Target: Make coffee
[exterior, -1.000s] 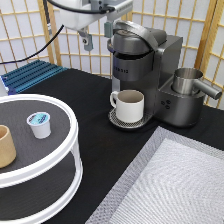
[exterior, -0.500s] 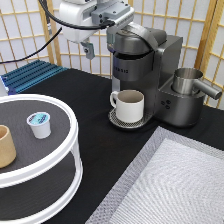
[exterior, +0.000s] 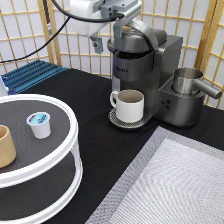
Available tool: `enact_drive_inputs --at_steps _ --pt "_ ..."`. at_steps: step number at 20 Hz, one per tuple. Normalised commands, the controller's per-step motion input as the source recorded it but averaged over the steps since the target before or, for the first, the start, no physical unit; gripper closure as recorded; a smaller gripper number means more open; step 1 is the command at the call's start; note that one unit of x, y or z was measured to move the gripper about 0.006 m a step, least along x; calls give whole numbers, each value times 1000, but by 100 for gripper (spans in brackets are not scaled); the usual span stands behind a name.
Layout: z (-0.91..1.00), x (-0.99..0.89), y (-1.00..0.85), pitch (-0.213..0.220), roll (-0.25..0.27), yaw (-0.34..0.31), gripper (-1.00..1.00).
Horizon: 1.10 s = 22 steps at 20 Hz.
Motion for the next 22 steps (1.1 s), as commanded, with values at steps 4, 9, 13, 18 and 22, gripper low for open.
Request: enact_drive_inputs --at_steps 4,9,13,18,22 --pt "516 528 571 23 -32 -48 -100" --pt "313 335 557 19 -48 -54 -100" --pt "339 85 479 13 -96 -70 -100" --pt "436 19 547 13 -140 -69 -100" --pt "350 245 724 74 -180 -37 -100"
